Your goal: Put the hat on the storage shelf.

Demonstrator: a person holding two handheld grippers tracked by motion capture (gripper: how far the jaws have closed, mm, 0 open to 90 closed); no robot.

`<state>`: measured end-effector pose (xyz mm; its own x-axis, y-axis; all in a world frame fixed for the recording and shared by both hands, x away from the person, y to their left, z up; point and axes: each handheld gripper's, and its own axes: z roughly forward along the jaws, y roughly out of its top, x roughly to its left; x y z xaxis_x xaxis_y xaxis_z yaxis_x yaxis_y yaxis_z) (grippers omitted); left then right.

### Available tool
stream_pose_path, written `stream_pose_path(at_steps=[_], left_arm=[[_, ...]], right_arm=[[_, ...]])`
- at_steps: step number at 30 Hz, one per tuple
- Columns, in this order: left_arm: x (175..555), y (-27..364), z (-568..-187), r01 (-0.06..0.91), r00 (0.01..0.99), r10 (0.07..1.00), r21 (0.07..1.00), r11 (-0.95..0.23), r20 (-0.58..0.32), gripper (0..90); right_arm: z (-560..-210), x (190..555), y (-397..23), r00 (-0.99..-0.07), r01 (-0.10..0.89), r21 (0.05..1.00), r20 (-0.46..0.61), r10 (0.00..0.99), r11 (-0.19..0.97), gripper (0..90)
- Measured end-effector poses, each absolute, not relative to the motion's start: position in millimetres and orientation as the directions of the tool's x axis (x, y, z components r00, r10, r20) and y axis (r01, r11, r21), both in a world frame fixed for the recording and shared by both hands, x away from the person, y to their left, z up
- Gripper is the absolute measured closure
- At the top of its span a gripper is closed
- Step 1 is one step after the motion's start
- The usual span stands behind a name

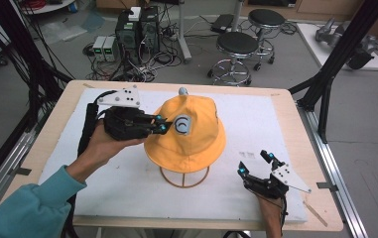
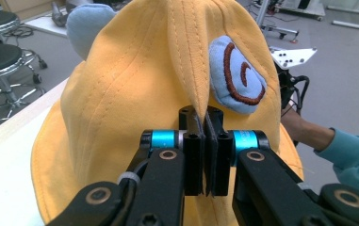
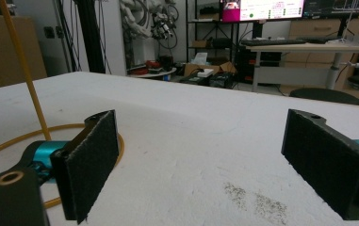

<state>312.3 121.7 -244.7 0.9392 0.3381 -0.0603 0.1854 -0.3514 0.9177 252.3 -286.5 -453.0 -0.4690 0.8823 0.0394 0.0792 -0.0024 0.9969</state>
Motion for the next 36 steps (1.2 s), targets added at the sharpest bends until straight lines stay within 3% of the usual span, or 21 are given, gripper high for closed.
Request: stream_pose_path(at_steps=[1, 4, 8, 15, 22, 29, 36], left_arm=[[313, 121, -245, 0.192, 0.941, 0.330, 0.916, -0.352, -0.071, 75.3], [311, 115, -247, 0.200, 0.931, 0.360, 0.907, -0.370, -0.058, 34.7], [308, 114, -248, 0.167, 0.930, 0.366, 0.915, -0.368, -0.023, 17.0], [309, 129, -247, 0.152, 0.927, 0.374, 0.931, -0.333, -0.018, 13.4], [304, 184, -257, 0.163, 0.873, 0.488, 0.947, -0.275, -0.009, 13.4], [297, 243, -314, 0.167, 0.793, 0.609, 0.969, -0.183, -0.021, 13.4], [299, 272, -379, 0.235, 0.720, 0.691, 0.961, -0.145, -0.072, 13.4]], right_arm=[[-453, 252, -286, -0.469, 0.079, 0.997, 0.039, 0.882, -0.002, 10.7], [-453, 252, -287, -0.470, 0.080, 0.997, 0.040, 0.882, -0.003, 10.7], [-453, 252, -287, -0.470, 0.079, 0.997, 0.039, 0.882, -0.002, 10.7], [-453, 252, -286, -0.468, 0.081, 0.997, 0.044, 0.883, -0.006, 10.7], [-453, 252, -287, -0.469, 0.078, 0.997, 0.041, 0.882, -0.005, 10.7], [-453, 252, -287, -0.468, 0.078, 0.997, 0.042, 0.883, -0.006, 10.7], [-453, 252, -287, -0.464, 0.078, 0.997, 0.040, 0.885, -0.004, 10.7]])
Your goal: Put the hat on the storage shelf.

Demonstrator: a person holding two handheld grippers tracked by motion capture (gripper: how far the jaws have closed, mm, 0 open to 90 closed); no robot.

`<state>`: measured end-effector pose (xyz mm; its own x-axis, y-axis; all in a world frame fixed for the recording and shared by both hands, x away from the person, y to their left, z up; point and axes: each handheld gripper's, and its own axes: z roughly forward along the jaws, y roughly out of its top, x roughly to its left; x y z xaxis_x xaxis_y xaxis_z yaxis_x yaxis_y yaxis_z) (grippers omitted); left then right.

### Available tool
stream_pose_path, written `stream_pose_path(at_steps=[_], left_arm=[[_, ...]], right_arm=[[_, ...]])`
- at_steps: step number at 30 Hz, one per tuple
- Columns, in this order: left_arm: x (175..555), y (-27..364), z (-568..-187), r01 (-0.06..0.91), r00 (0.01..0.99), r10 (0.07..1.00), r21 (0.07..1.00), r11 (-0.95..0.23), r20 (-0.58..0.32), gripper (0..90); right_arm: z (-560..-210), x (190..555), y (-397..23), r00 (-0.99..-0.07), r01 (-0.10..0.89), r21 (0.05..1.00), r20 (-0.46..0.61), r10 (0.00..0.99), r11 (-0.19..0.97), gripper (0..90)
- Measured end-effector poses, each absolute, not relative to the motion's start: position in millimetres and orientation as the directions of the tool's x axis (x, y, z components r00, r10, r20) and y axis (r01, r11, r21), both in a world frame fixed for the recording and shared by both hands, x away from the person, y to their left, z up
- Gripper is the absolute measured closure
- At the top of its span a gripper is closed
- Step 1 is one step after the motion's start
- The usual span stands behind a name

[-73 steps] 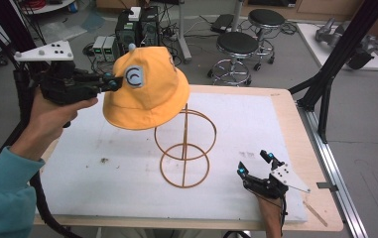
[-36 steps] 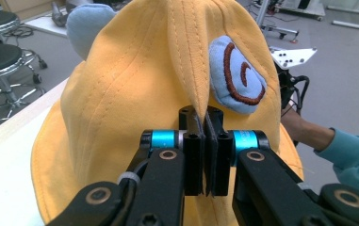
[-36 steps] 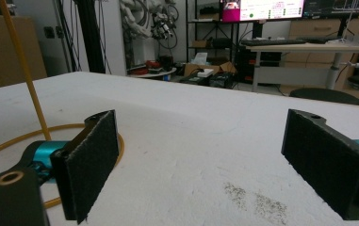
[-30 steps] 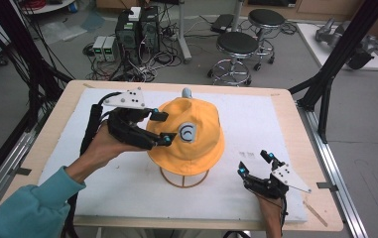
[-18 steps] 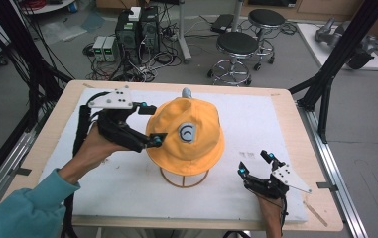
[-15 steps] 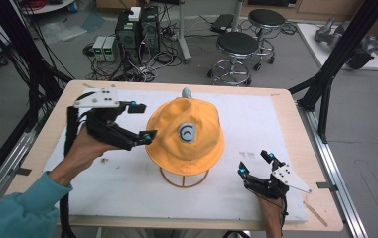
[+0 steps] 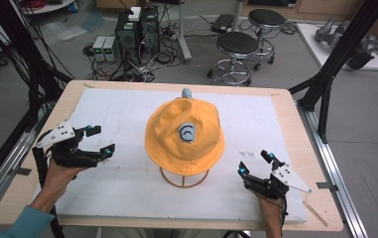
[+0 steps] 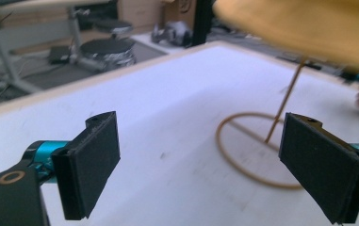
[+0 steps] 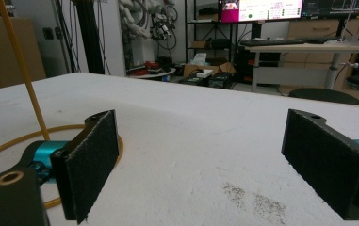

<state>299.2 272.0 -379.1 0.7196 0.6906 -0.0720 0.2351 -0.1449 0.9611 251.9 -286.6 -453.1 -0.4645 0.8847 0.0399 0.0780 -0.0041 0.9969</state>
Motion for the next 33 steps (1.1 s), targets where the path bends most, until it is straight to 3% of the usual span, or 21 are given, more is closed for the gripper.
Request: stream_pose_path(at_steps=[7, 13, 33], left_arm=[[303, 276, -416, 0.244, 0.680, 0.728, 0.963, -0.110, -0.089, 13.4], [298, 278, -432, 0.179, 0.657, 0.752, 0.980, -0.081, -0.058, 13.4], [294, 280, -449, 0.170, 0.616, 0.787, 0.982, -0.086, -0.038, 13.5]], right_arm=[[-453, 252, -287, -0.463, 0.077, 0.997, 0.036, 0.885, 0.000, 10.7], [-453, 252, -286, -0.461, 0.082, 0.997, 0.043, 0.886, -0.005, 10.7], [-453, 252, -287, -0.459, 0.081, 0.997, 0.047, 0.887, -0.010, 10.7]])
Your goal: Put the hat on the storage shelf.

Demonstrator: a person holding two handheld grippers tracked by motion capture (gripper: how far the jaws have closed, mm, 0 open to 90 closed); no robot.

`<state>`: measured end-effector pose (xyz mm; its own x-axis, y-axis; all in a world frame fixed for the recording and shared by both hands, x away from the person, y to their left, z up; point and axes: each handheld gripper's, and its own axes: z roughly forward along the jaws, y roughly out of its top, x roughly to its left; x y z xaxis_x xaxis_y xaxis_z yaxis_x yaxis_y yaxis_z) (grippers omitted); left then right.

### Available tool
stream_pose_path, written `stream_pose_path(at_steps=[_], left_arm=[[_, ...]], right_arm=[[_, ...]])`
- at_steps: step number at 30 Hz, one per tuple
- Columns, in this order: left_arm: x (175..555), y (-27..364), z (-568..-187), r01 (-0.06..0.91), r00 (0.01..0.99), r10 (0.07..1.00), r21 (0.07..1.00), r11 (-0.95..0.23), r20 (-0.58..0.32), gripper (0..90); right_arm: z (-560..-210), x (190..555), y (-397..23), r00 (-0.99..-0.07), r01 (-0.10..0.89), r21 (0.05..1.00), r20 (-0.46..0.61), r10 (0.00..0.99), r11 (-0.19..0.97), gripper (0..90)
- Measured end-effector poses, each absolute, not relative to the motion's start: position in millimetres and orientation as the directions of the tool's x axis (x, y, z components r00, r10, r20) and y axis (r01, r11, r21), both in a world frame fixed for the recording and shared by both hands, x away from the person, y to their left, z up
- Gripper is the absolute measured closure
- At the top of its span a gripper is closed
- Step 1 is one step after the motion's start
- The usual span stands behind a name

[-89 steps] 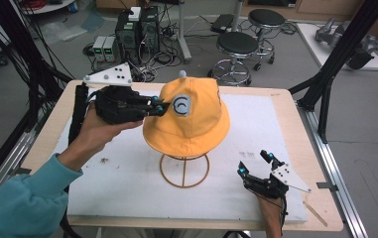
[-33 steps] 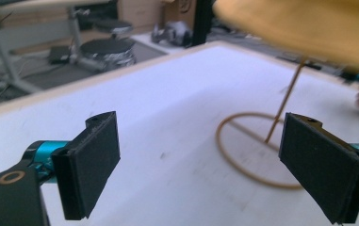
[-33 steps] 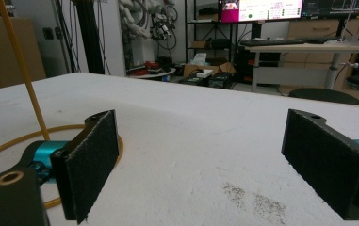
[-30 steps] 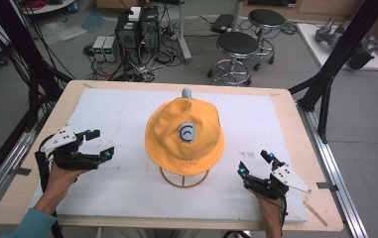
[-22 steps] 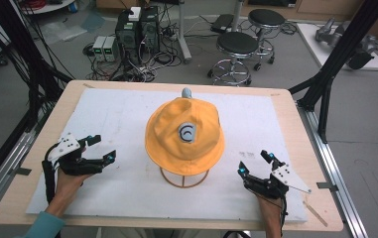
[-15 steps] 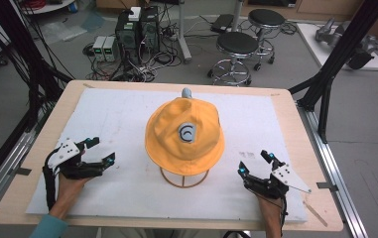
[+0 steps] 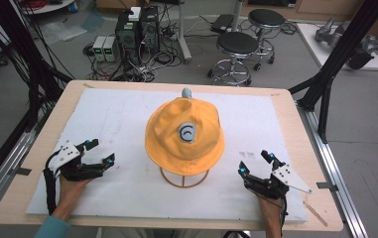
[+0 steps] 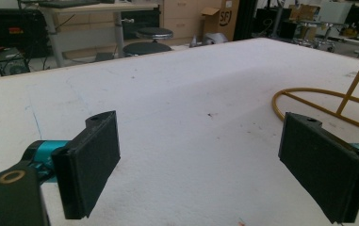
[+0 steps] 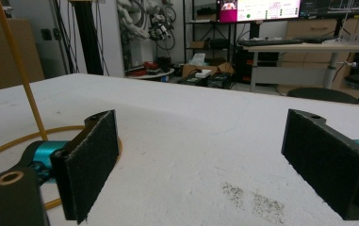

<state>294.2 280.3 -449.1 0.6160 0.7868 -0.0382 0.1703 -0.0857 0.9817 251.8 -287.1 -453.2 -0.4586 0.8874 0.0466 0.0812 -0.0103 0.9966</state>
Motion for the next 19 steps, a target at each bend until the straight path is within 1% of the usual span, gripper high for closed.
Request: stream_pose_path(at_steps=[14, 19], left_arm=[[294.1, 279.4, -449.6, 0.174, 0.598, 0.800, 0.981, -0.082, -0.039, 14.5], [290.6, 280.4, -450.5, 0.143, 0.592, 0.806, 0.987, -0.068, -0.030, 14.7]], right_arm=[[-453.4, 252.1, -288.1, -0.460, 0.083, 0.996, 0.060, 0.886, -0.024, 10.7], [-453.2, 252.1, -287.8, -0.457, 0.087, 0.996, 0.060, 0.887, -0.022, 10.7]])
